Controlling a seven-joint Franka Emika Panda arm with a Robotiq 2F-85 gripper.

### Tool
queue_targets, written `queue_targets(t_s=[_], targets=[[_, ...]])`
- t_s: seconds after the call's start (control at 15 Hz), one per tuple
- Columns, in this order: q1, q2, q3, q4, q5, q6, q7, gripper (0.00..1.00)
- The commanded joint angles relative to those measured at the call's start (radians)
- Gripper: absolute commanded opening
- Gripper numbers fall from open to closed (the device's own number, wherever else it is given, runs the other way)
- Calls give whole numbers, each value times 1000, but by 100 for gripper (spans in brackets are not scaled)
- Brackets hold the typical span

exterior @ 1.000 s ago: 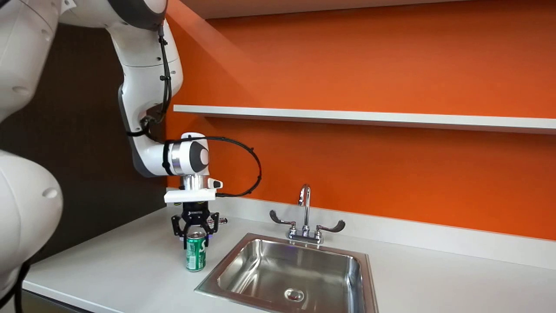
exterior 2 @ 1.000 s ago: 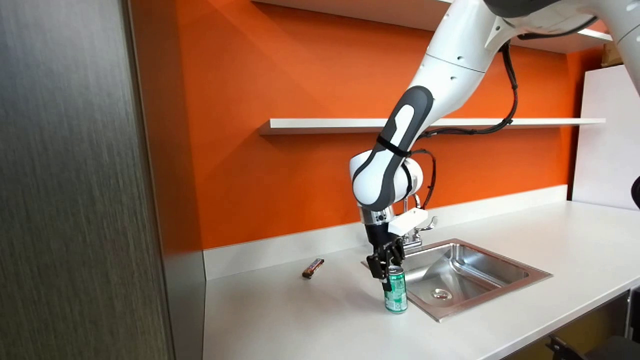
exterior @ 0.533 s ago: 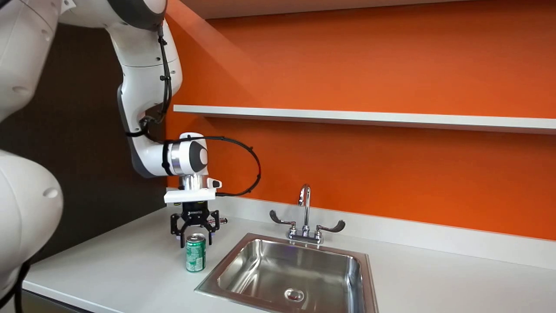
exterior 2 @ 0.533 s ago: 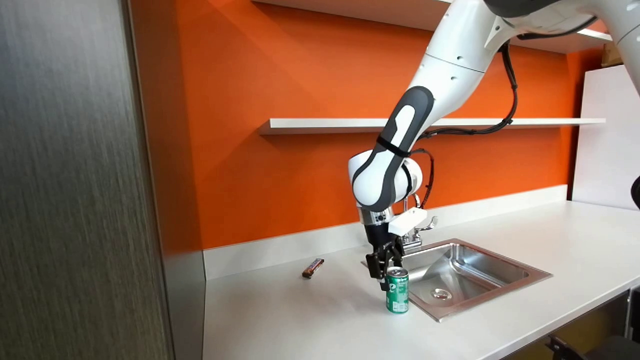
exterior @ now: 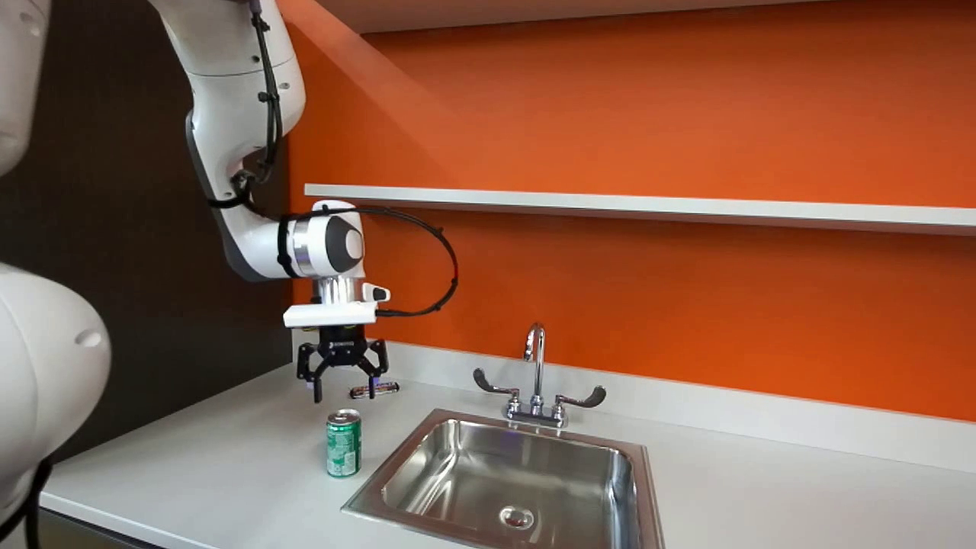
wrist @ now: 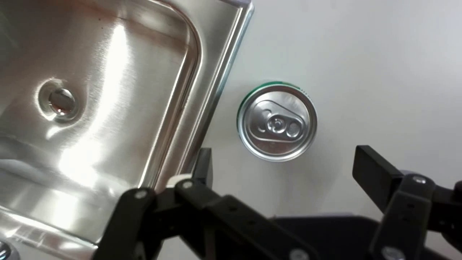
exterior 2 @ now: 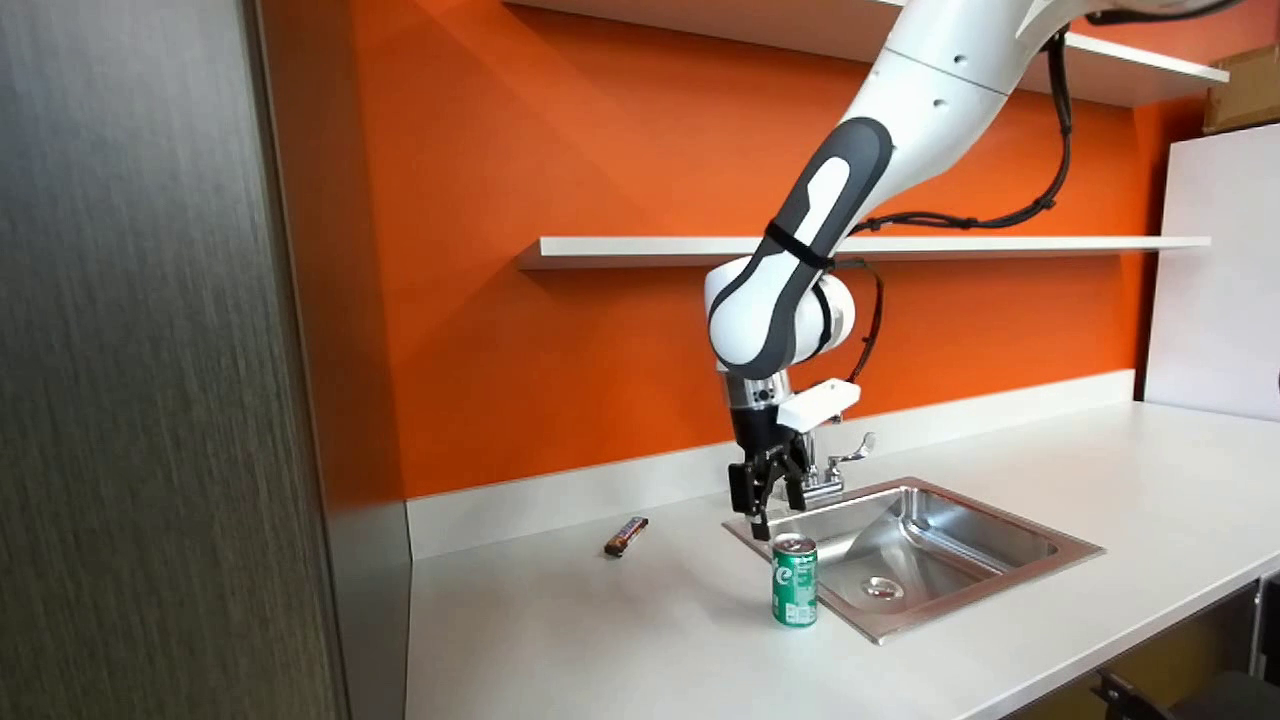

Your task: Move the can on the left

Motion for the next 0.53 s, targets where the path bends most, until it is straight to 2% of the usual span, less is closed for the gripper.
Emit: queue_targets(t_s=[0.0, 0.47], targets=[[-28, -142, 16, -81, 60, -26, -1, 100], [-51, -357, -9, -223, 164, 14, 56, 100]])
